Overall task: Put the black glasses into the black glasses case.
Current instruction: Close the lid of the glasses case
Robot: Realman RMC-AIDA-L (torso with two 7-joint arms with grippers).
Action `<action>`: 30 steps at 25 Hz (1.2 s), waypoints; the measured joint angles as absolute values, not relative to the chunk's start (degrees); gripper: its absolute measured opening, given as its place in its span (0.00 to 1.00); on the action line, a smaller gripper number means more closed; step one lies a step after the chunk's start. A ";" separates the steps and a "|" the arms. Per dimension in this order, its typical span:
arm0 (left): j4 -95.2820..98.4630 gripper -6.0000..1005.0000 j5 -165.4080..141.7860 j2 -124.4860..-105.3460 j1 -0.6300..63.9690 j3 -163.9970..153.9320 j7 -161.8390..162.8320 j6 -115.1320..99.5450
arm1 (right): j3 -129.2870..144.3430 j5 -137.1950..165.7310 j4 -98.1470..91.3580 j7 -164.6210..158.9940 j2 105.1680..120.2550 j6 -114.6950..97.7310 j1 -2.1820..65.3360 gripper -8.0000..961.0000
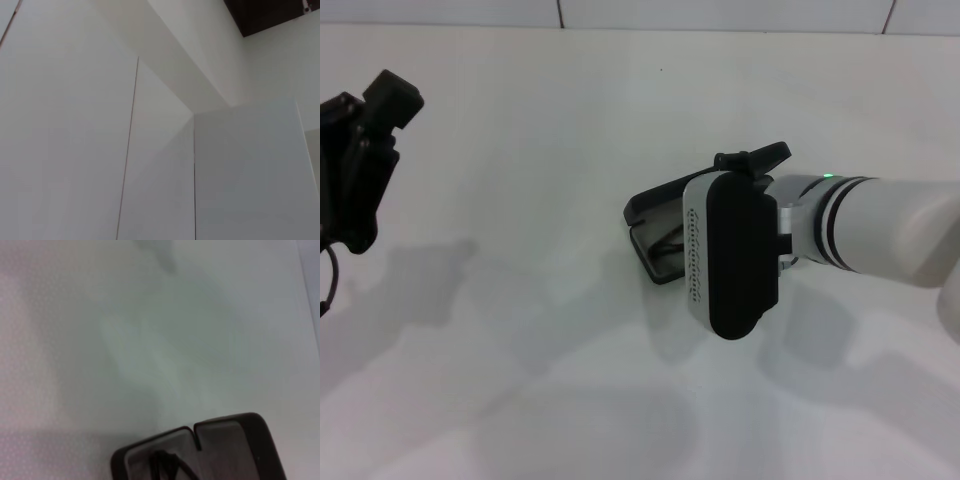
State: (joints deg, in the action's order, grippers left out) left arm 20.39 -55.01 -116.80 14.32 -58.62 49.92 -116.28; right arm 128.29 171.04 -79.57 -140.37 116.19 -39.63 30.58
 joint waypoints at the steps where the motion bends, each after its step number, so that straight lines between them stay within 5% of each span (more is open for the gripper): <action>1: 20.39 0.04 -55.01 -116.80 14.32 -58.62 49.92 -116.28 | 128.40 171.04 -79.60 -140.36 116.19 -39.74 30.58 0.02; 30: 20.12 0.04 -55.29 -116.80 14.26 -58.71 49.83 -116.27 | 130.02 171.13 -89.95 -140.36 116.19 -48.95 24.85 0.03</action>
State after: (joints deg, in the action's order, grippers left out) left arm 20.12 -55.29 -116.80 14.26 -58.71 49.83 -116.27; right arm 130.02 171.13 -89.95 -140.36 116.19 -48.95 24.85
